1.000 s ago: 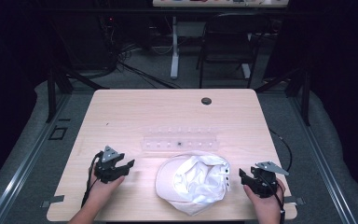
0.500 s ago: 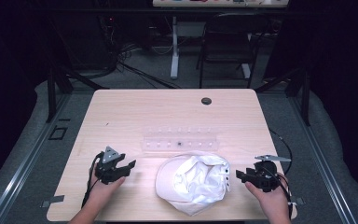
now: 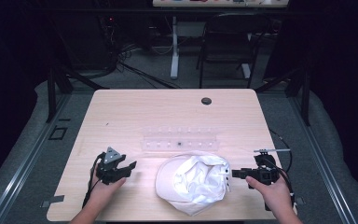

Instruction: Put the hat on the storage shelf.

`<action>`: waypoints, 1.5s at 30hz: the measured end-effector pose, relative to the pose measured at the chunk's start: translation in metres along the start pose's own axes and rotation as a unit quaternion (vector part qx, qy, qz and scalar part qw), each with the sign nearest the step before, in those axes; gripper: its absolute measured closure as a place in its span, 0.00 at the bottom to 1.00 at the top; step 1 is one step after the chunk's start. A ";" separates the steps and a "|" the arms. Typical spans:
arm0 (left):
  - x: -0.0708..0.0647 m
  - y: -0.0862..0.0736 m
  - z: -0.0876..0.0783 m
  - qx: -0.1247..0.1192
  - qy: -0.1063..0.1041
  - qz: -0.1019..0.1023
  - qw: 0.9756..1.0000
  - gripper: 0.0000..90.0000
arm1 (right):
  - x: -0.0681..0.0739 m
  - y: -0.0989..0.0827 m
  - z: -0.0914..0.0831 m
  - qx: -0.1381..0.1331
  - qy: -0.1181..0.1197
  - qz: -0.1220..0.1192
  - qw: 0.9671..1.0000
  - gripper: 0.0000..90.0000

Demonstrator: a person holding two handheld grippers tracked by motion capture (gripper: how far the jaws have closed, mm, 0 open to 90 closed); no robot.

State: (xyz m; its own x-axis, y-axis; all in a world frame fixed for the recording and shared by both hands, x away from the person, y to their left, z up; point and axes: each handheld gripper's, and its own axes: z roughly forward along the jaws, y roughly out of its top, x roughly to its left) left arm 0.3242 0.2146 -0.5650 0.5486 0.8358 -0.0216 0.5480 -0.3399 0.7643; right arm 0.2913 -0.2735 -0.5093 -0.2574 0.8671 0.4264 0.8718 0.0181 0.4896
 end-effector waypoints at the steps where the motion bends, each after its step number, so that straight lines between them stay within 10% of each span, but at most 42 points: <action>1: 0.000 0.000 0.000 0.001 0.000 0.000 1.000 0.50 | 0.000 0.002 0.003 0.014 0.016 0.006 1.000 0.56; 21: -0.002 -0.001 0.001 0.008 0.004 0.011 1.000 0.50 | 0.003 0.007 0.022 0.085 0.084 0.046 0.992 0.53; 29: 0.000 -0.001 0.000 0.005 0.002 0.009 1.000 0.50 | -0.001 0.004 0.043 0.114 0.137 0.073 0.981 0.52; 45: -0.001 -0.001 0.000 0.005 0.003 0.009 1.000 0.50 | 0.007 0.015 0.026 0.096 0.161 0.086 0.979 0.58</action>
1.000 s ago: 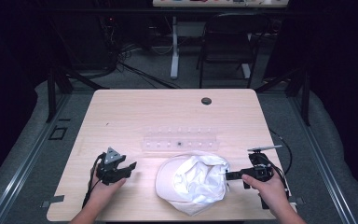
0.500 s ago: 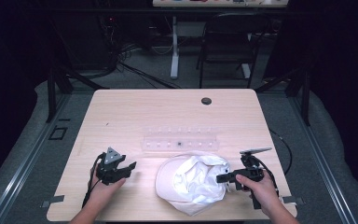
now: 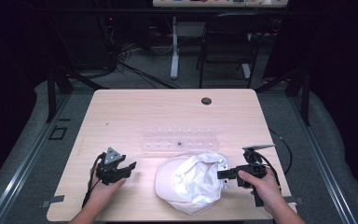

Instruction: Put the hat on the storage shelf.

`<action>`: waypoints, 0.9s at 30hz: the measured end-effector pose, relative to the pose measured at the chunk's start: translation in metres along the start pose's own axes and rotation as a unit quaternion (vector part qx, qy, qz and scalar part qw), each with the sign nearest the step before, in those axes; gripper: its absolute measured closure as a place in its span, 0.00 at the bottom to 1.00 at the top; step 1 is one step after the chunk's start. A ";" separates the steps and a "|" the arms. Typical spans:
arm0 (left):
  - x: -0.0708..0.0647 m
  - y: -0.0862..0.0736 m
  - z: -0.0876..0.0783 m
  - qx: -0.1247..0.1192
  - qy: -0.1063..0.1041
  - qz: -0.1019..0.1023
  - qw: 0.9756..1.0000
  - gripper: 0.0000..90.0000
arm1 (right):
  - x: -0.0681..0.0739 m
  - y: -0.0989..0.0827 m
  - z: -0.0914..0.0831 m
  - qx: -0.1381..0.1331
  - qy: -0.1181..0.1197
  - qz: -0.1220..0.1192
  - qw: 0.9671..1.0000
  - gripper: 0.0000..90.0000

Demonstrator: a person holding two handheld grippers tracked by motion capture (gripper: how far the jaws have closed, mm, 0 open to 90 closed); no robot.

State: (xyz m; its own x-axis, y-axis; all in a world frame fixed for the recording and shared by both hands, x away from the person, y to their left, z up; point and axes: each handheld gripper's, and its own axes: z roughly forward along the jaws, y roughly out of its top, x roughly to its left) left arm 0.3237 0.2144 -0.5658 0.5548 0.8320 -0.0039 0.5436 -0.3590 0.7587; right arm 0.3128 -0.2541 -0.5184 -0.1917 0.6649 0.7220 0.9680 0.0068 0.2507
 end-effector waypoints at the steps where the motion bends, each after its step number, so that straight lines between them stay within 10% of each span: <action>1: 0.000 0.000 0.000 0.000 0.000 0.000 1.000 0.50 | 0.001 0.000 -0.001 0.002 -0.001 0.003 1.000 0.59; 11: 0.000 0.000 0.000 0.000 0.001 0.001 1.000 0.50 | 0.006 0.002 -0.005 0.002 -0.002 0.003 1.000 0.79; 27: 0.000 0.000 0.000 0.001 0.002 0.003 1.000 0.50 | 0.017 0.004 -0.006 0.002 -0.032 -0.003 0.999 0.84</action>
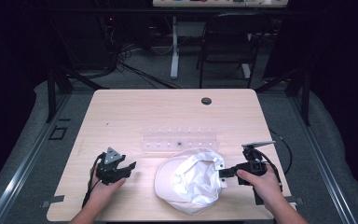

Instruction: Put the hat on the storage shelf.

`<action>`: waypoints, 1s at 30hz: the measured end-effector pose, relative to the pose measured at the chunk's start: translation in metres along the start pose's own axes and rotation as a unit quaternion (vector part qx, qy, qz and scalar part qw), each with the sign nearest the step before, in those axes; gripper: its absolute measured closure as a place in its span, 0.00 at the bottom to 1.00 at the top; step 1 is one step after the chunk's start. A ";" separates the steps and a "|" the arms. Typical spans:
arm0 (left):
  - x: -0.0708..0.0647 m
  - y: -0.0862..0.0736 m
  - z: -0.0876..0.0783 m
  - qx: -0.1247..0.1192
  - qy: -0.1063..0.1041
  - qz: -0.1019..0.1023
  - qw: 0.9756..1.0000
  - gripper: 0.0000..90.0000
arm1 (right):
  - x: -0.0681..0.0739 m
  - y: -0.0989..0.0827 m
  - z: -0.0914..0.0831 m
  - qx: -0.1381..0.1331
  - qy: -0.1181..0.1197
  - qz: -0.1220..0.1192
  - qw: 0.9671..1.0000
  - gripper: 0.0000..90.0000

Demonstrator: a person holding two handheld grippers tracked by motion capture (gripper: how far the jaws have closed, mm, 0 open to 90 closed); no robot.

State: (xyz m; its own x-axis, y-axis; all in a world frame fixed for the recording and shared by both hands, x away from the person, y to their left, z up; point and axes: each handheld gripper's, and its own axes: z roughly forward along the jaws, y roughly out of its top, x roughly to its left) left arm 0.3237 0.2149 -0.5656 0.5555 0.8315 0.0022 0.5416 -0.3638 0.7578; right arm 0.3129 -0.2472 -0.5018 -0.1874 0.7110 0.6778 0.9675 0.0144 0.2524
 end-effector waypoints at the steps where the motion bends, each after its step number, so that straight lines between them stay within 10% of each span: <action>1: 0.000 0.000 0.000 0.000 0.000 0.000 1.000 0.50 | 0.001 0.000 -0.001 0.002 -0.002 -0.004 1.000 0.84; 30: -0.001 0.000 0.000 0.000 0.000 0.000 1.000 0.50 | 0.040 0.020 -0.014 0.047 -0.128 -0.025 0.990 0.90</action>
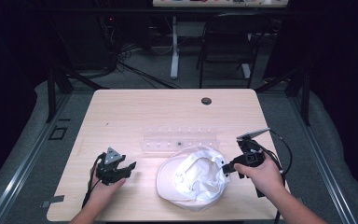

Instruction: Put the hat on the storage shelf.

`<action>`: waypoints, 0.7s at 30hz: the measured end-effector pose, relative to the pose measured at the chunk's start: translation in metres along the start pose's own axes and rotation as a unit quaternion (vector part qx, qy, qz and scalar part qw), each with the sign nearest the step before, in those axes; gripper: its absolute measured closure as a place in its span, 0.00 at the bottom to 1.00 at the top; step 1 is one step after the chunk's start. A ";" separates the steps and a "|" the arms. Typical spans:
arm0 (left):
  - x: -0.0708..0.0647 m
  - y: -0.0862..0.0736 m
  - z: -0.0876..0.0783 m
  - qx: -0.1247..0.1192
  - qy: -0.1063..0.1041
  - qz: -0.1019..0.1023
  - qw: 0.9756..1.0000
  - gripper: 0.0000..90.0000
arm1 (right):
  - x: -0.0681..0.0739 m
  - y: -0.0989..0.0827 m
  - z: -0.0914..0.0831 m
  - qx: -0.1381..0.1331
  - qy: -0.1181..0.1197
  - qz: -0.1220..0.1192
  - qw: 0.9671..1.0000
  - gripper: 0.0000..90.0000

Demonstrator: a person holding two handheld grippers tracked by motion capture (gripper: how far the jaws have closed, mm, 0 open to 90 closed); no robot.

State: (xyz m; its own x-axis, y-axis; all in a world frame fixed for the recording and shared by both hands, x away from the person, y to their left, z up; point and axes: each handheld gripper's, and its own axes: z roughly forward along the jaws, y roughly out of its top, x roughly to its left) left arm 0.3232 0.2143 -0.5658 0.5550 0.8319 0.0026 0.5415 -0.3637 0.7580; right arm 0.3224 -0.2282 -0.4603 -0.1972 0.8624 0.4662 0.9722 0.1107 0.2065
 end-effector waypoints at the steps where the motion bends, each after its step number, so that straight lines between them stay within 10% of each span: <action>1: 0.000 0.000 0.000 0.000 0.000 0.000 1.000 0.50 | 0.002 0.000 0.000 -0.004 -0.004 0.007 1.000 0.90; 21: -0.001 0.000 0.001 0.000 -0.002 0.000 1.000 0.50 | 0.035 0.024 -0.031 0.013 -0.045 0.010 0.999 0.90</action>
State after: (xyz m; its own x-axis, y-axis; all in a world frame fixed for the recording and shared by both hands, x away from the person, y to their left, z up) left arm 0.3232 0.2134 -0.5662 0.5566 0.8308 -0.0001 0.5420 -0.3631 0.7579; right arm 0.3343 -0.2105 -0.4122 -0.1668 0.9052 0.3908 0.9789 0.1045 0.1759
